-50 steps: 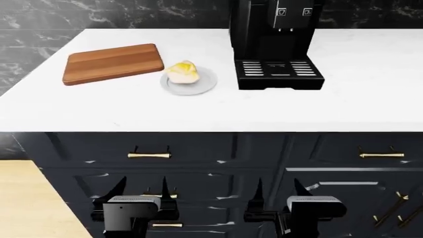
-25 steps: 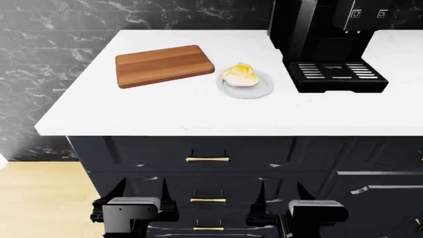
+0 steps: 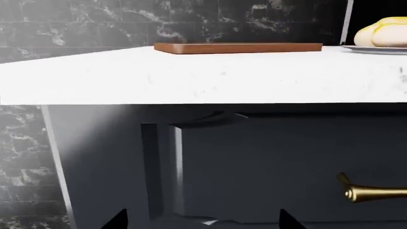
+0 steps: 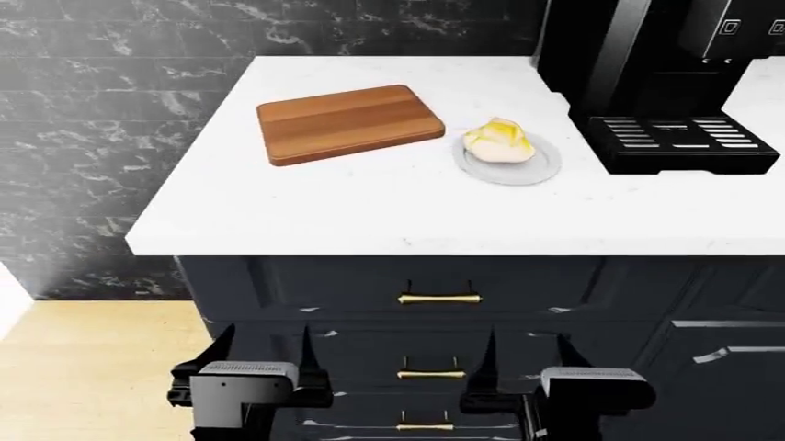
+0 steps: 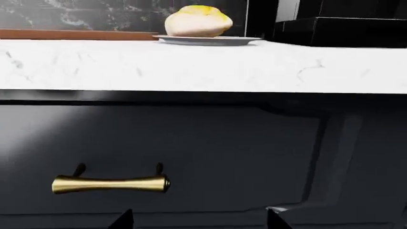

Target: Pick the chicken breast from the plate and place it on the cutting board. Then pick the condiment bottle from the cabinet and place it next to the cutting board.

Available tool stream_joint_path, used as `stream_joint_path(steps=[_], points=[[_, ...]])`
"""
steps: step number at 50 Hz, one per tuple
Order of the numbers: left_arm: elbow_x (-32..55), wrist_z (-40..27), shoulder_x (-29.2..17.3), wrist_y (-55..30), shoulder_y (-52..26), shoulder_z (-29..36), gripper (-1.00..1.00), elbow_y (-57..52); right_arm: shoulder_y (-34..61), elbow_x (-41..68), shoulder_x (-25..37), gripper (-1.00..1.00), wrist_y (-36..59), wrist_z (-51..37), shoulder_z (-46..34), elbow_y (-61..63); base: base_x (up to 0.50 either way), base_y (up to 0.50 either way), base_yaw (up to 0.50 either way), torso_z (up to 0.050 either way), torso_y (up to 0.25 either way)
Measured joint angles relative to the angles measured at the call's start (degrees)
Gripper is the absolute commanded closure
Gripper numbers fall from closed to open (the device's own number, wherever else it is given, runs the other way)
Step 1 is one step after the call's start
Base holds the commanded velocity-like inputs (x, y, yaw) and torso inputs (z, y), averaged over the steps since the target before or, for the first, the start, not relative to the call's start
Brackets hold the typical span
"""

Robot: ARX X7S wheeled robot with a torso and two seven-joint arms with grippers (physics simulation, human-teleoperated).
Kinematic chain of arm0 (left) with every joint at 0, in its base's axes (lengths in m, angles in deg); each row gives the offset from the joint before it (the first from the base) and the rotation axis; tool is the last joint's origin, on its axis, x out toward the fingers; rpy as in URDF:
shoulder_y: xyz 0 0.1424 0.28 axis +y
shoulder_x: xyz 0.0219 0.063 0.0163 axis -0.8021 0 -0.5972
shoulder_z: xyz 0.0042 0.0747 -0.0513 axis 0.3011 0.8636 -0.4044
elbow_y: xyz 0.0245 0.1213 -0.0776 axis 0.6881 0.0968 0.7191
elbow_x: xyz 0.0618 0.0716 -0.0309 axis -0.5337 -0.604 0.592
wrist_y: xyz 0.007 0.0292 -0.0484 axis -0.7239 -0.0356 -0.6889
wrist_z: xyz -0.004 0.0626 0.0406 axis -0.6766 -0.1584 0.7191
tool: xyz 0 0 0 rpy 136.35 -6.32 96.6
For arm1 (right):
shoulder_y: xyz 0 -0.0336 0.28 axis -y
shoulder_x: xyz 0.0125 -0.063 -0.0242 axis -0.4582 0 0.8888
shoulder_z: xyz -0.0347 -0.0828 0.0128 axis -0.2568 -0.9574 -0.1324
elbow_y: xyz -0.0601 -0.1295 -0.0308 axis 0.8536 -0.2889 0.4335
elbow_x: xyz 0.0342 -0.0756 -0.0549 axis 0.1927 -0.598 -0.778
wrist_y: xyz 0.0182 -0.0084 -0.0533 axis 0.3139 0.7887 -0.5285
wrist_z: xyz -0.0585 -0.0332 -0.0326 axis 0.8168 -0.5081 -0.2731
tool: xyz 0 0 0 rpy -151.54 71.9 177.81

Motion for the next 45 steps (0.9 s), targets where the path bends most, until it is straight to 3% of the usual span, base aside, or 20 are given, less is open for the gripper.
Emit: stream_joint_path(steps=[7,16,23,28,33,45], points=[[2.15,2.75,-3.36,-7.01,-3.17,0.84,-1.00,-7.45,3.24,6.08,2.52,-1.00,14.96,0.66,0.93,11.57,0.00,0.00,0.00,0.000,0.000],[8.94,10.27,-10.66,-20.91,-14.96,1.04,-1.00,-18.34,18.29,20.72,6.64,-1.00,46.36,-0.23,7.34,28.63,0.00,0.00,0.00,0.000,0.000],[13.53,17.37,-15.87,-30.56,-29.79,1.72,-1.00,-19.70,37.26,49.05,12.98,-1.00,66.64,-15.98,13.63,28.81,0.00,0.00,0.00,0.000,0.000],[15.44,21.56,-18.84,-35.94,-39.38,2.62,-1.00,-18.67,49.04,69.36,18.30,-1.00,73.27,-28.88,12.98,24.47,0.00,0.00,0.00,0.000,0.000],[16.78,24.48,-21.20,-40.47,-46.80,3.28,-1.00,-17.43,58.06,82.24,22.01,-1.00,77.20,-37.07,11.06,20.65,0.36,0.00,0.00,0.000,0.000],[16.78,28.39,-24.41,-45.61,-58.83,5.06,-1.00,-12.56,74.52,87.95,25.06,-1.00,82.74,-38.44,4.79,12.31,0.47,0.00,0.00,0.000,0.000]])
